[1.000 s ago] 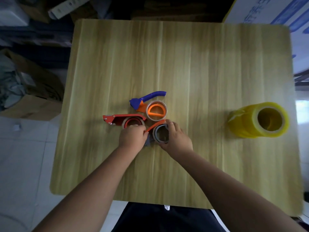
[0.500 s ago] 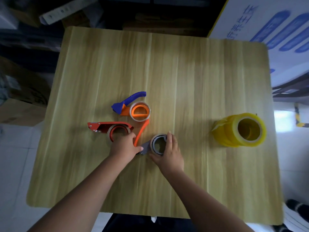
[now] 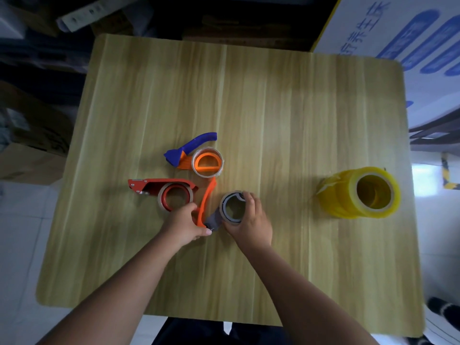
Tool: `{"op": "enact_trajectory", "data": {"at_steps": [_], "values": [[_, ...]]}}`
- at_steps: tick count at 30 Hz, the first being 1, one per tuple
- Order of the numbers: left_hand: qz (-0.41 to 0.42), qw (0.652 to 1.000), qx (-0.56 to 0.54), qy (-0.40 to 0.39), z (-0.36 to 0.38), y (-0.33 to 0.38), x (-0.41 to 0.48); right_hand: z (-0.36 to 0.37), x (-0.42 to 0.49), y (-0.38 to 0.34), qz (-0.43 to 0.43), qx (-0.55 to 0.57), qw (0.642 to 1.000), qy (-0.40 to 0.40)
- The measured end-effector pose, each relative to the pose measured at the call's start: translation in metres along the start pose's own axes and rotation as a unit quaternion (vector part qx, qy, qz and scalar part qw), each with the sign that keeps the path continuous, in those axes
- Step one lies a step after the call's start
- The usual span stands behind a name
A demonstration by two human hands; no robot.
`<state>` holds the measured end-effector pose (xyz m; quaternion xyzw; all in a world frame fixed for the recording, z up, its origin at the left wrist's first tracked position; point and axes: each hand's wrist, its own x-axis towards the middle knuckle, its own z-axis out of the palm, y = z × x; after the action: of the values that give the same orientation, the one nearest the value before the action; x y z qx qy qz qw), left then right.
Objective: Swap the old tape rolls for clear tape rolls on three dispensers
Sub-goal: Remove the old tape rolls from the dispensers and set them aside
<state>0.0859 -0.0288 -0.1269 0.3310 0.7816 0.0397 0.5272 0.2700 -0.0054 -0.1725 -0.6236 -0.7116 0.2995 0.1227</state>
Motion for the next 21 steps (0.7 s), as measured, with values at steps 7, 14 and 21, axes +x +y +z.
{"op": "enact_trajectory", "data": {"at_steps": [7, 14, 21], "values": [[-0.002, 1.0, -0.012, 0.017, 0.004, -0.002, 0.0, 0.001, 0.001, 0.011, -0.058, -0.044, 0.997, -0.003], [0.008, 0.999, 0.007, 0.033, 0.006, -0.003, 0.001, -0.007, 0.0, 0.011, -0.096, -0.044, 0.994, -0.002], [0.001, 0.999, 0.009, 0.038, 0.006, 0.001, -0.002, -0.023, -0.003, 0.005, -0.132, -0.019, 0.991, 0.021]]}}
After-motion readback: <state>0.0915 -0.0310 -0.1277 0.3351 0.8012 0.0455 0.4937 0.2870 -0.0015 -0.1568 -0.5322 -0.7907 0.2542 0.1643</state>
